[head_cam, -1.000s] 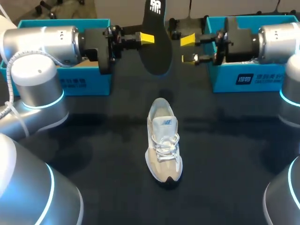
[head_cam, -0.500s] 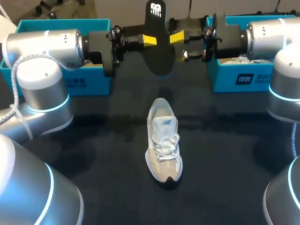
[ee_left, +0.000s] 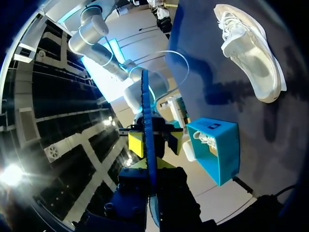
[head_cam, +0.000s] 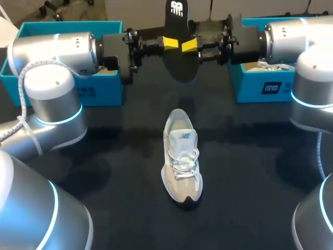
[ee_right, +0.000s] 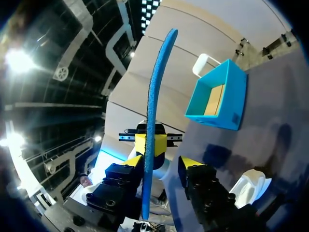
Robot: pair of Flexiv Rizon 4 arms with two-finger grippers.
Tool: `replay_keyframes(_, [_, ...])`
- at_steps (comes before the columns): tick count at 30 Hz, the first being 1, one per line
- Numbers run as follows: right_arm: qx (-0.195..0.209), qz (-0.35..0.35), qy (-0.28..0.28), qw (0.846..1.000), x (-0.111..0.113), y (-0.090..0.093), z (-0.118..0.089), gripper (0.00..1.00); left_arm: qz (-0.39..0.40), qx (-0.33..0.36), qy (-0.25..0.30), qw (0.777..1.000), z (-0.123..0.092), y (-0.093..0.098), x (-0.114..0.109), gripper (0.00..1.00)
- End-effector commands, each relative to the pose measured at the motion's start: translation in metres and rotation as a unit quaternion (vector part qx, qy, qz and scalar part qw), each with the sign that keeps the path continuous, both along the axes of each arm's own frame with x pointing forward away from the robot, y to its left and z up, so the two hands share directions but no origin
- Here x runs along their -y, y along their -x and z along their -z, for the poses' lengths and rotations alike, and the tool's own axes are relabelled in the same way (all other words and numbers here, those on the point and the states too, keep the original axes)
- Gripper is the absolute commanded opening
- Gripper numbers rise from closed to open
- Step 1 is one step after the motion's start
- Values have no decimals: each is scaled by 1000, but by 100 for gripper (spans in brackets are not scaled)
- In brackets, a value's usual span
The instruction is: Take the shoe out of the shoebox, open the shoe tongue, remove and reinsert the insole, then place the shoe into the shoebox
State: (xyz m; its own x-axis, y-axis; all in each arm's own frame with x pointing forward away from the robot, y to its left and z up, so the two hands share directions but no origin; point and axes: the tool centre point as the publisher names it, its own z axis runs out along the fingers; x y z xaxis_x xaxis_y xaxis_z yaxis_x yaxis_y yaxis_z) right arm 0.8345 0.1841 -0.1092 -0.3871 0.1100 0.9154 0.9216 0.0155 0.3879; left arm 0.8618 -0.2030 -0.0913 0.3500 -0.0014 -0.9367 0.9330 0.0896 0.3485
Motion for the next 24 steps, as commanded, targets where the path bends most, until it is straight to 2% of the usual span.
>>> replay_keyframes(1, [0, -3, -2, 1000, -3, -3, 2, 45, -3, 0, 2, 1000, 1, -2, 6, 0])
replay_keyframes(15, [-9, -13, -2, 1000, -5, 4, 5, 39, -7, 0, -3, 1000, 5, -3, 6, 0])
replay_keyframes(20, [-10, -13, -4, 1000, -5, 4, 6, 31, -7, -1, -3, 1000, 5, -3, 6, 0])
replay_keyframes(22, [-10, -14, -5, 1000, -6, 4, 7, 21, -8, 0, -3, 1000, 5, -3, 6, 0])
replay_keyframes(24, [-10, -14, -6, 1000, -6, 4, 7, 2, -8, 0, -2, 1000, 4, -4, 6, 0])
